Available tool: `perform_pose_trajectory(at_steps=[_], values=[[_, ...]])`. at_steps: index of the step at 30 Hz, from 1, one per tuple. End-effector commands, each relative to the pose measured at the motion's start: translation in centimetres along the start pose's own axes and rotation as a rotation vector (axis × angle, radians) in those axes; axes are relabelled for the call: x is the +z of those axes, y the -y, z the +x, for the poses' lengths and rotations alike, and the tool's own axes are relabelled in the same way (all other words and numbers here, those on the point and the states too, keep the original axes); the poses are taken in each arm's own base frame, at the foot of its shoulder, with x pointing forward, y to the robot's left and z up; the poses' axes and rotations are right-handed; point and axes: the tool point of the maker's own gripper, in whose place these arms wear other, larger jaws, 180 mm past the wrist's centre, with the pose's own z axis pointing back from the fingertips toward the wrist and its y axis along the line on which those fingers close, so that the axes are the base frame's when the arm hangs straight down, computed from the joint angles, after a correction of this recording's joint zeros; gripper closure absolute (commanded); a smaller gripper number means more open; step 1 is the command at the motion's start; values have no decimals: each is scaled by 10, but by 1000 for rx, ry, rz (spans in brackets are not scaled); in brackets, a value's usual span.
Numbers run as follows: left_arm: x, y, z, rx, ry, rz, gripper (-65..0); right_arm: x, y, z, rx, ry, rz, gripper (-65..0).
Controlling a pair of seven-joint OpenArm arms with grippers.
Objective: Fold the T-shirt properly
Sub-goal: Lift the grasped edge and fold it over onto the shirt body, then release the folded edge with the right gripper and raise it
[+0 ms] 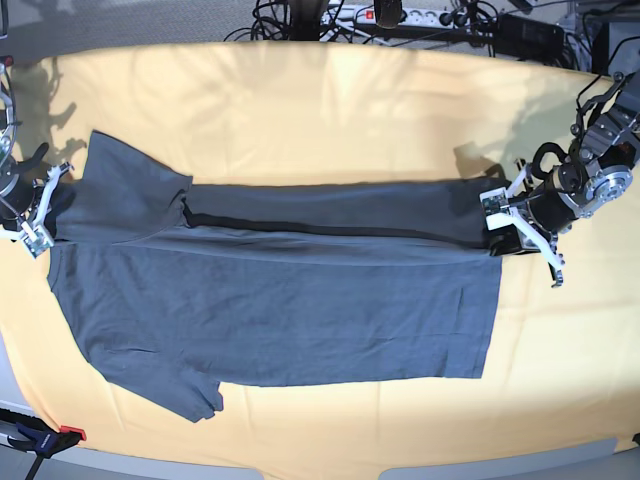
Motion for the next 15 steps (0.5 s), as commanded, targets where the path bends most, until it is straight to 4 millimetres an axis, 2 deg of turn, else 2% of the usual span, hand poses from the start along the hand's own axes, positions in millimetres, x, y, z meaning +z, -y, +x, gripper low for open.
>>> perform_pose_trajectory(at_steps=[1, 7, 13, 15], values=[[4, -19, -3, -22, 2, 46, 0, 4, 21, 12, 0, 35, -38, 0], [2, -17, 4, 25, 59, 38, 0, 1, 24, 21, -29, 72, -18, 0], [-5, -13, 10, 48, 65, 46, 0, -3, 15, 29, -63, 113, -10, 0], [-7, -17, 10, 65, 50, 78, 0, -6, 20, 31, -89, 117, -36, 0]])
